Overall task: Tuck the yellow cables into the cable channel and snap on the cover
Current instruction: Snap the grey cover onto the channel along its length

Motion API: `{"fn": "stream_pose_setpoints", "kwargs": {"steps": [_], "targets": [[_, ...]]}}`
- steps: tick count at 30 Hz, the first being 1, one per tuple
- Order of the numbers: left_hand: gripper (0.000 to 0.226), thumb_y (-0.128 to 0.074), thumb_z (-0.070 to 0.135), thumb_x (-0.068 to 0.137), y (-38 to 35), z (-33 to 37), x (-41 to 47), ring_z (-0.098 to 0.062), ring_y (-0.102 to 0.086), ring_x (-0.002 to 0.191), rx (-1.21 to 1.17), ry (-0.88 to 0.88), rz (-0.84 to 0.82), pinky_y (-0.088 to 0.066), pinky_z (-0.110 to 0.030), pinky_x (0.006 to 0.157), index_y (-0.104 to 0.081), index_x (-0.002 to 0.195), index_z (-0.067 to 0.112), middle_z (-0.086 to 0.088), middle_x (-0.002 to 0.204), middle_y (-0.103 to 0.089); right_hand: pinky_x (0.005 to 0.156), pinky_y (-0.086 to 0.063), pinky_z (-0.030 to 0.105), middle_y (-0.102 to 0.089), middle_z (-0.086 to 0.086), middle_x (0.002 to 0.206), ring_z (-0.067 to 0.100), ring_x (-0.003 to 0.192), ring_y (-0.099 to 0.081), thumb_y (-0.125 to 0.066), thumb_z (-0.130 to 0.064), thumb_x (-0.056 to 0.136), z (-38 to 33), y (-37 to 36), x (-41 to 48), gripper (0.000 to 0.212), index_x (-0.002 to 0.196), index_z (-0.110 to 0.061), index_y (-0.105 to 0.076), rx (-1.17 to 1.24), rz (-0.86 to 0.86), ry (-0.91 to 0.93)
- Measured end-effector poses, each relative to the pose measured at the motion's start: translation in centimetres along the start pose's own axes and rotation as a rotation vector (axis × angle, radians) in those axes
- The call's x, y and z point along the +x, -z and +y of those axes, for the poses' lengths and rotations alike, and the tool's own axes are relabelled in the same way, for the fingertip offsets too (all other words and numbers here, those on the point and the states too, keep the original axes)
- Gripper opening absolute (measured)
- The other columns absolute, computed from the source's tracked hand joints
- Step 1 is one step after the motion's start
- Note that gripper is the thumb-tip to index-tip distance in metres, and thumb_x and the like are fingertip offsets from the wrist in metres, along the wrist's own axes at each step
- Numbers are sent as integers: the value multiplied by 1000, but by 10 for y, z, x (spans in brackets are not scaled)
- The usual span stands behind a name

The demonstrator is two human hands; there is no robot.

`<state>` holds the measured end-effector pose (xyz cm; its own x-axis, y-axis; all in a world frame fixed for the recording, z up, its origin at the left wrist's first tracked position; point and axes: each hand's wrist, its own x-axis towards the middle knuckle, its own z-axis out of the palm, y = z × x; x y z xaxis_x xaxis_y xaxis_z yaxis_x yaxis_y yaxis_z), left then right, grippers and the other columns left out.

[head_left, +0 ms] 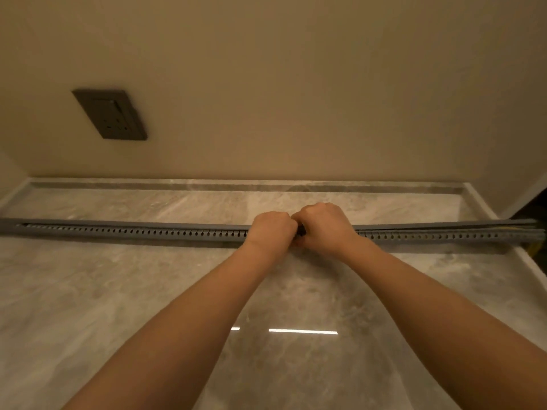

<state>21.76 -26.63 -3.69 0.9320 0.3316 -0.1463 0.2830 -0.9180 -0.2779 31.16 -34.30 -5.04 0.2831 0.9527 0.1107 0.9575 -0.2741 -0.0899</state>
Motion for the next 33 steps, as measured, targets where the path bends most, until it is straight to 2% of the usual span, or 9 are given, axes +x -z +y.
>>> {"fn": "stream_pose_setpoints", "kwargs": {"steps": [7, 12, 17, 20, 23, 26, 33], "targets": [[19, -44, 7, 92, 0, 1, -5, -28, -59, 99, 63, -23, -6, -43, -33, 72, -58, 105, 8, -11, 110, -60, 57, -32, 26, -68, 1, 80, 22, 73, -60, -63, -40, 77, 7, -8, -2, 18, 86, -25, -68, 60, 76, 37], [22, -43, 9, 94, 2, 2, -6, -29, -58, 102, 73, -4, -19, -45, -34, 77, -56, 112, 7, -12, 113, -59, 58, -32, 27, -66, 2, 84, 24, 77, -60, -63, -43, 78, 6, -16, -12, 23, 90, -24, -68, 121, 168, 26], [22, -45, 7, 92, 2, 3, -10, -27, -58, 101, 75, 9, -3, -43, -31, 73, -55, 112, 8, -10, 112, -58, 62, -37, 28, -63, 1, 100, 22, 96, -55, -62, -30, 82, 6, -24, -27, 31, 112, -22, -63, 135, 175, 63], [20, -46, 7, 91, 2, 4, -10, -27, -58, 100, 69, 22, -1, -38, -30, 69, -57, 108, 9, -10, 110, -59, 69, -44, 31, -62, -1, 109, 19, 103, -53, -60, -31, 84, 15, -18, -33, 41, 124, -23, -57, 87, 139, 63], [19, -47, 4, 89, 3, 4, -11, -27, -58, 98, 57, 18, 1, -38, -30, 67, -60, 104, 8, -11, 107, -60, 69, -43, 31, -62, 0, 110, 19, 104, -53, -62, -37, 83, 32, -8, -41, 42, 122, -22, -57, 12, 99, 56], [20, -48, 0, 87, 4, 2, -10, -28, -58, 95, 43, 8, 6, -37, -30, 65, -61, 100, 6, -12, 104, -61, 66, -37, 27, -62, -2, 108, 19, 101, -54, -63, -43, 82, 42, 1, -44, 41, 118, -22, -59, -54, 59, 59], [16, -49, 4, 88, 0, -2, -7, -28, -59, 94, 42, -2, 10, -37, -30, 65, -62, 99, 7, -11, 102, -62, 64, -34, 25, -65, 0, 101, 22, 90, -60, -63, -43, 82, 40, 8, -29, 35, 109, -20, -61, -151, -15, 83]]}}
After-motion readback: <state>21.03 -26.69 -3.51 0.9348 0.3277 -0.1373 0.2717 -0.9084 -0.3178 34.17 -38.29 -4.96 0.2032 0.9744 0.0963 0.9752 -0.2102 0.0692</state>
